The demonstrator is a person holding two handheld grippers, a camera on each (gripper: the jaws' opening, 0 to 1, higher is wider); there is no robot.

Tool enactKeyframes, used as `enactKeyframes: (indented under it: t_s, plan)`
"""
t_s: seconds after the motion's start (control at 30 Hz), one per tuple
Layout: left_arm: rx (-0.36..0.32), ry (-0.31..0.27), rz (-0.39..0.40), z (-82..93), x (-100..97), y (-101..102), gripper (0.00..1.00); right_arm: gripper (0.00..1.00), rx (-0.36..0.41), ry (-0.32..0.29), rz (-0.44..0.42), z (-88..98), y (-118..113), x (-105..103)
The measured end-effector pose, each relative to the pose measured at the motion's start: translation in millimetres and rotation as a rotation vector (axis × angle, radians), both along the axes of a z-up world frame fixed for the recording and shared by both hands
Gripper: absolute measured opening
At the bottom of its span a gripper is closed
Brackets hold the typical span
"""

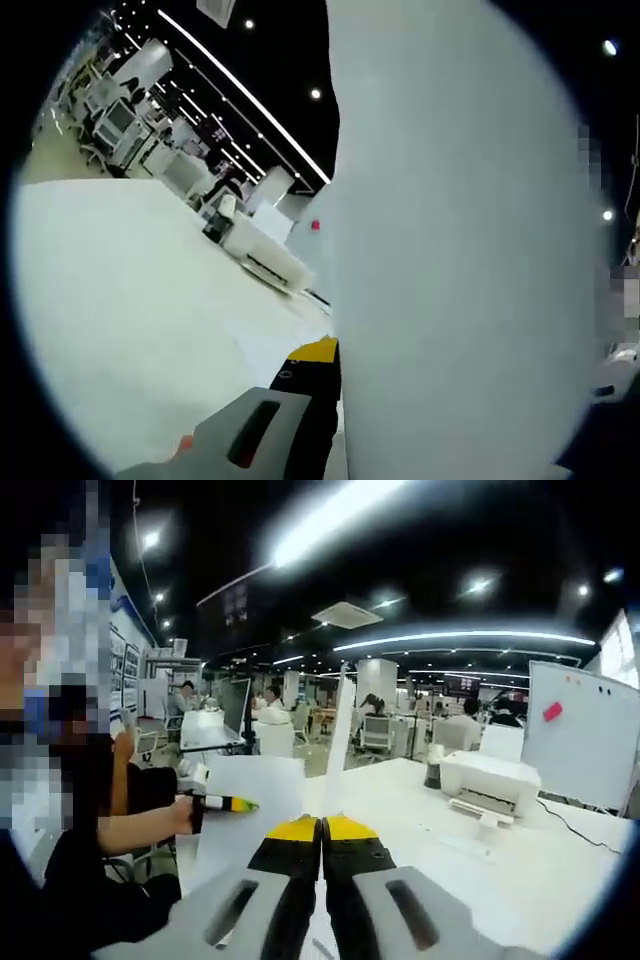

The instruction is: Organize the stack of printing papers by aligning and flattening the scattered papers on the table

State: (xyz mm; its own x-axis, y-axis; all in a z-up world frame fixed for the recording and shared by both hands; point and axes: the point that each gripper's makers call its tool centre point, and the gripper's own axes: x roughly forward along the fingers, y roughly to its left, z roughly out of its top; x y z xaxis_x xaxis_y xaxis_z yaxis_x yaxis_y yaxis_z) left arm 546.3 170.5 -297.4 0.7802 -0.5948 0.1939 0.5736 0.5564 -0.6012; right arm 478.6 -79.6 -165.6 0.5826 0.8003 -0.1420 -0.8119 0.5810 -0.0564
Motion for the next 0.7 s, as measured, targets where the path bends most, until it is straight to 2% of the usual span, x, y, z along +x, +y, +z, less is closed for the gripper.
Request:
enactKeyframes:
  t_s: [0.17, 0.4, 0.7]
  plan:
    - [-0.003, 0.001, 0.007, -0.4, -1.5, 1.3, 0.06, 0.0, -0.011, -0.005, 0.023, 2.3, 3.1, -7.1]
    - [0.001, -0.003, 0.009, -1.5, -1.4, 4.1, 0.06, 0.0, -0.036, 0.021, 0.092, 3.5, 9.4, -24.9]
    - [0.004, -0.004, 0.018, -1.7, 0.0, 8.2, 0.06, 0.0, -0.052, 0.023, 0.165, 15.3, 16.4, -49.4]
